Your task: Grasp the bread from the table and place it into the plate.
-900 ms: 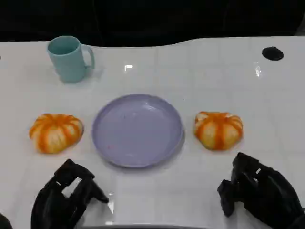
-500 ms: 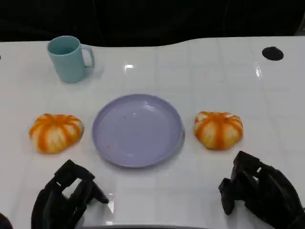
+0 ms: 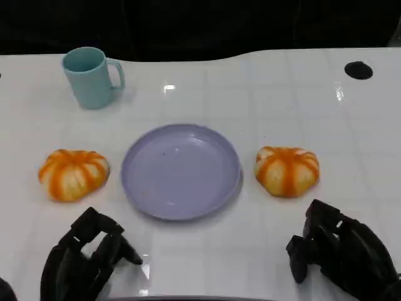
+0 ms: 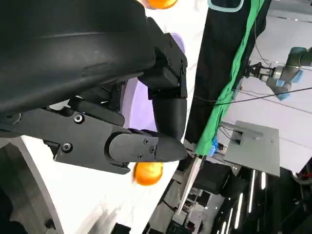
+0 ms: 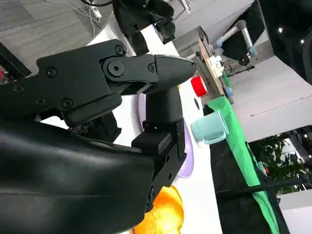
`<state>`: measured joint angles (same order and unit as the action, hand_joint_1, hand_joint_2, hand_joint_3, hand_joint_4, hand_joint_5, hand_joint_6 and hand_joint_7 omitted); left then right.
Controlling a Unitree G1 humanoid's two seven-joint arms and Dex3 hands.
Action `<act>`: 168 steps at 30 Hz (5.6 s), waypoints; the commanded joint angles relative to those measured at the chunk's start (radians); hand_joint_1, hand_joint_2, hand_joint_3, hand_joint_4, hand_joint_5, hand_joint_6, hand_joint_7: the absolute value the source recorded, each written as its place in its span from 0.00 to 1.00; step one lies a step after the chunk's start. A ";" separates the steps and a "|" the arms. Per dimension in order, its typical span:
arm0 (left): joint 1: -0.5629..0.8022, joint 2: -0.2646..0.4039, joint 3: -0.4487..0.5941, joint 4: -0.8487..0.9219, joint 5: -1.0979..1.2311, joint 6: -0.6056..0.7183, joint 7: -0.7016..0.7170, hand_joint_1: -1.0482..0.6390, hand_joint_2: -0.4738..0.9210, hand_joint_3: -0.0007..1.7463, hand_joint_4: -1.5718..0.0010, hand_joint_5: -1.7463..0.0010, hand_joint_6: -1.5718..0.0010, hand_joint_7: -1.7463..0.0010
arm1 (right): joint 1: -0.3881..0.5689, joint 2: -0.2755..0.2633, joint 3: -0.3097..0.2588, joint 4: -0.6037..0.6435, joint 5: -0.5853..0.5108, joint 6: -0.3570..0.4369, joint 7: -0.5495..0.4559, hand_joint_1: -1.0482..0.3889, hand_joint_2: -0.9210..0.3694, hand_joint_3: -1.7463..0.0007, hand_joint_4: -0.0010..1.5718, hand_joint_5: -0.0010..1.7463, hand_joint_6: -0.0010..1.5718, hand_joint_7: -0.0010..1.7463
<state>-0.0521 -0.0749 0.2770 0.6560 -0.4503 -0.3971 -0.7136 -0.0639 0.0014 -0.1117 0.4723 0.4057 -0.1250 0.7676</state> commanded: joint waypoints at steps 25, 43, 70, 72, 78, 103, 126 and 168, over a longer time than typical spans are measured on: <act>-0.004 0.006 -0.001 0.011 0.008 -0.018 0.012 0.31 1.00 0.15 0.62 0.00 0.69 0.12 | -0.175 -0.305 0.057 -0.022 -0.623 -0.596 -0.405 0.32 0.00 0.92 0.26 0.20 0.28 0.00; -0.006 -0.002 0.001 0.014 0.003 -0.019 0.008 0.31 1.00 0.15 0.61 0.00 0.70 0.10 | -0.297 -0.423 0.242 0.021 -1.028 -0.575 -0.762 0.43 0.07 1.00 0.14 0.03 0.16 0.00; 0.010 -0.013 -0.006 -0.004 0.001 -0.023 0.007 0.31 1.00 0.15 0.61 0.00 0.70 0.11 | -0.674 -0.267 0.670 0.652 -1.339 -0.286 -1.199 0.40 0.06 1.00 0.11 0.02 0.14 0.00; 0.013 -0.015 -0.007 -0.008 0.002 -0.023 0.010 0.31 1.00 0.15 0.61 0.00 0.70 0.11 | -0.692 -0.250 0.687 0.687 -1.339 -0.265 -1.197 0.40 0.05 1.00 0.10 0.02 0.14 0.00; 0.018 -0.017 -0.008 -0.018 0.000 -0.015 0.010 0.31 1.00 0.15 0.61 0.00 0.69 0.12 | -0.725 -0.205 0.716 0.767 -1.325 -0.221 -1.194 0.39 0.05 1.00 0.11 0.04 0.14 0.01; 0.040 -0.017 -0.011 -0.043 -0.001 -0.009 0.005 0.31 1.00 0.15 0.63 0.00 0.69 0.14 | -0.718 -0.161 0.683 0.822 -1.217 -0.326 -1.510 0.53 0.17 0.46 0.56 1.00 0.38 1.00; 0.039 -0.018 -0.008 -0.038 -0.004 -0.010 0.001 0.31 1.00 0.15 0.62 0.00 0.69 0.13 | -0.851 -0.045 0.665 0.723 -1.181 -0.419 -1.473 0.57 0.28 0.36 0.58 1.00 0.46 0.97; 0.056 -0.022 -0.021 -0.065 0.001 -0.003 0.016 0.31 1.00 0.15 0.60 0.00 0.67 0.14 | -0.904 0.121 0.787 0.770 -1.207 -0.233 -1.121 0.20 0.00 0.75 0.04 0.03 0.10 0.00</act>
<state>0.0088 -0.1083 0.2543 0.5927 -0.4463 -0.3995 -0.7097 -0.9553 0.1225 0.6795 1.2512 -0.8119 -0.3606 -0.3651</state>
